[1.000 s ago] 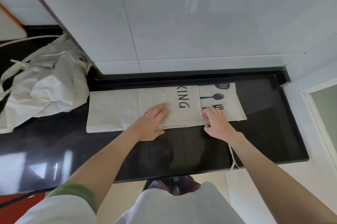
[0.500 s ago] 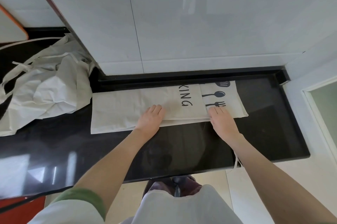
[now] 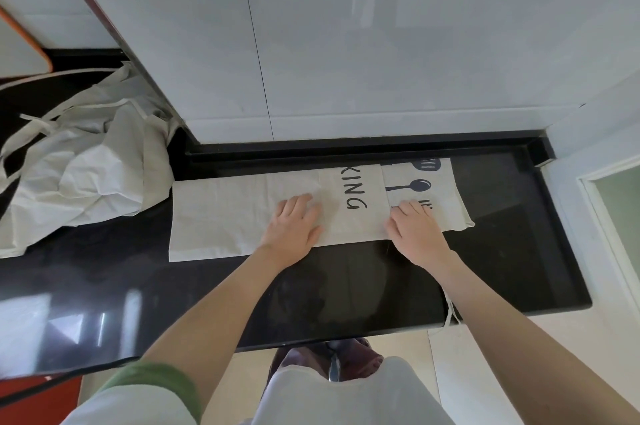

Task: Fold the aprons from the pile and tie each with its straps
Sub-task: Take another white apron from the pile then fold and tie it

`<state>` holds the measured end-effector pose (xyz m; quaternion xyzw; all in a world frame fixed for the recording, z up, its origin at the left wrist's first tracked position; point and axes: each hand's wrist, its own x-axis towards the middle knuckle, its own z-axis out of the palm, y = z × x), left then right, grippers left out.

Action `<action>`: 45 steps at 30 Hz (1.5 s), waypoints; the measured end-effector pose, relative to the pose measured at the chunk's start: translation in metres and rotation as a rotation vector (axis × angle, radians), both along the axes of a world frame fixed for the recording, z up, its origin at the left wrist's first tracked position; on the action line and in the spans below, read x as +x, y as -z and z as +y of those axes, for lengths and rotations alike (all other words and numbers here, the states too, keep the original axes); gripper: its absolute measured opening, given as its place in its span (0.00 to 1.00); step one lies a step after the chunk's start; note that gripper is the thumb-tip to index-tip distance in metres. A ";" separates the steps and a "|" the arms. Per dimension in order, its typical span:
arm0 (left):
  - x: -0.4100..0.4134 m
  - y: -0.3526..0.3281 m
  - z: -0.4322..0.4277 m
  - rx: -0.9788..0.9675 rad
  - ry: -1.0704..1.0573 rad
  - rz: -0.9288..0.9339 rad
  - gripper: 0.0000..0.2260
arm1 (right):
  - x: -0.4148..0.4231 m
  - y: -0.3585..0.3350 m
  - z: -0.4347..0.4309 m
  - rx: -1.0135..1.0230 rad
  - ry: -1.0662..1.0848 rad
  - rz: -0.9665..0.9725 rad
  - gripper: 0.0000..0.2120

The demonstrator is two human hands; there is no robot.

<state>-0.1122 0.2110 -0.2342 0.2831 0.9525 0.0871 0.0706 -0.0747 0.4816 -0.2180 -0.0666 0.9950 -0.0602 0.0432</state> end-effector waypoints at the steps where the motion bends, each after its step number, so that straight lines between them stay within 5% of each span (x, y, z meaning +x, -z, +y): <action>1: -0.001 0.005 0.000 -0.046 -0.002 -0.022 0.24 | -0.004 0.002 -0.005 0.007 -0.010 0.054 0.11; 5: -0.001 0.018 0.000 -0.120 -0.018 -0.093 0.29 | -0.016 0.009 -0.018 0.012 0.092 0.067 0.15; 11: 0.002 0.026 0.026 -0.056 -0.024 0.029 0.27 | -0.016 0.006 0.021 -0.144 0.862 0.055 0.22; 14: -0.003 0.026 0.056 -0.009 0.061 0.070 0.27 | -0.010 0.007 0.047 -0.152 1.013 0.052 0.20; 21: -0.016 0.022 0.127 0.000 0.236 0.065 0.27 | -0.012 0.004 0.091 -0.459 0.765 -0.130 0.07; 28: -0.016 0.031 0.156 -0.011 0.362 0.055 0.38 | -0.011 0.009 0.107 -0.337 0.736 -0.197 0.07; 34: -0.011 0.028 0.169 0.293 0.519 0.161 0.13 | -0.014 0.005 0.113 -0.448 0.732 -0.271 0.07; 37: -0.014 0.025 0.169 0.312 0.554 0.195 0.08 | -0.010 0.004 0.118 -0.659 0.740 -0.298 0.11; 40: -0.015 0.024 0.168 0.280 0.552 0.256 0.08 | -0.005 -0.002 0.121 -0.797 0.727 -0.353 0.08; 45: -0.015 0.017 0.175 0.296 0.542 0.170 0.11 | -0.004 -0.003 0.123 -0.659 0.684 -0.387 0.09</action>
